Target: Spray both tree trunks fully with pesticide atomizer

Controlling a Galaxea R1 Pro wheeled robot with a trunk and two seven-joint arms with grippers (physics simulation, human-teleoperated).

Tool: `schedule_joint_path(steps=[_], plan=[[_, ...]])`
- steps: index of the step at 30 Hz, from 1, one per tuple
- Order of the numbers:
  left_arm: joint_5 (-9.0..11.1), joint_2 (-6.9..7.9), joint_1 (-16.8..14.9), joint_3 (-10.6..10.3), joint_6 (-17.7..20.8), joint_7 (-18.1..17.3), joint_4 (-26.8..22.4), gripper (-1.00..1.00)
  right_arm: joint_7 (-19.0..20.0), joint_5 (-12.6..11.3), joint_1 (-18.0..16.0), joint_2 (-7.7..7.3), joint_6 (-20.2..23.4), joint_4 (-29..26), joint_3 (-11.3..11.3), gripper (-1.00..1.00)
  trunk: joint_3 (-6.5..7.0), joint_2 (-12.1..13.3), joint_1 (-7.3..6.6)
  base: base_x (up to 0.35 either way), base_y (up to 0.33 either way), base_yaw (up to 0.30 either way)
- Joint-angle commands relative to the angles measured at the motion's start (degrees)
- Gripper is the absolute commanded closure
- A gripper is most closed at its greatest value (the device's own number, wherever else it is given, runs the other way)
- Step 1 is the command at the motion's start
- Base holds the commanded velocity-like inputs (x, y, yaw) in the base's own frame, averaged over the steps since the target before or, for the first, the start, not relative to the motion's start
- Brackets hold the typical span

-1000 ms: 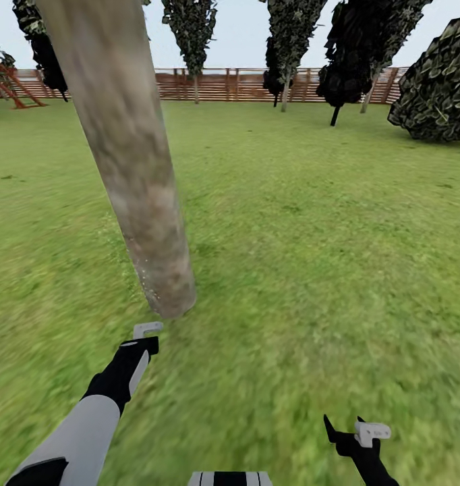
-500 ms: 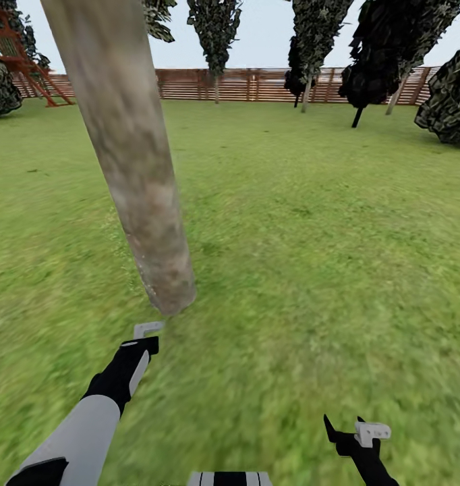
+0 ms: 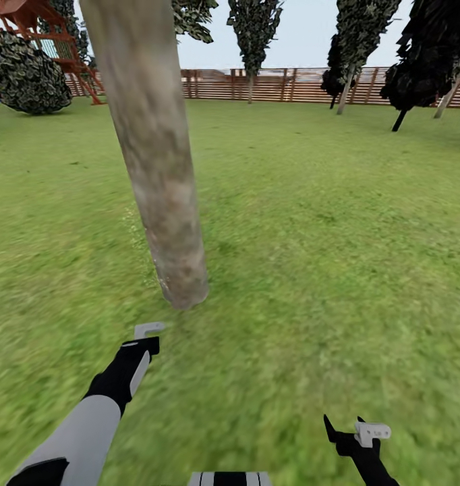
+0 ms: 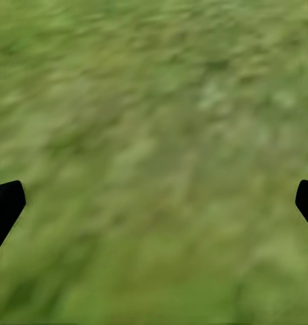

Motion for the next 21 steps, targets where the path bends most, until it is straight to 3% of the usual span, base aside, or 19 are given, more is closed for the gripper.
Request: schedule_joint_path(steps=[1, 6, 10, 13, 18, 20, 21], plan=[[-0.08, -0.1, 0.0, -0.07, -0.15, 0.01, 0.07, 1.0, 0.0, 0.0, 0.01, -0.01, 0.0, 0.0, 0.0, -1.0, 0.0, 0.0, 0.0, 0.001, -0.003, 0.277], [-0.24, -1.3, -0.63, -0.57, 0.21, -0.33, -0.48, 1.0, 0.0, 0.0, -0.01, 0.0, 0.0, -0.01, 0.0, -1.0, 0.0, 0.0, 0.0, 0.0, -0.001, 0.133], [-0.36, -4.09, -1.68, -1.51, 0.64, -0.43, -1.04, 1.0, 0.0, 0.0, -0.01, -0.01, 0.0, -0.04, 0.0, -1.0, 0.0, 0.0, 0.0, 0.0, 0.0, 0.006], [-0.33, -4.88, -4.56, -2.91, 4.33, -0.37, -1.47, 1.0, 0.0, -0.07, 0.01, -0.01, 0.0, -0.08, 0.0, -1.0, 0.0, 0.0, 0.0, 0.0, 0.0, -0.031], [-0.42, -3.93, -6.71, -3.03, 5.9, -0.42, -1.82, 1.0, 0.0, -0.06, 0.01, -0.01, 0.0, -0.04, 0.0, -1.0, 0.0, 0.0, 0.0, 0.0, 0.0, -0.257], [-0.35, -2.39, -6.99, -2.85, 6.63, -0.43, -3.45, 1.0, 0.0, -0.06, 0.01, -0.01, 0.0, -0.05, 0.0, -1.0, 0.0, 0.0, 0.0, 0.0, 0.0, -0.277], [-0.27, -1.2, -7.09, -2.75, 8.92, -0.45, -4.93, 1.0, 0.0, -0.05, 0.01, -0.01, 0.0, -0.02, 0.0, -1.0, 0.0, 0.0, 0.0, 0.0, 0.0, -0.123]])
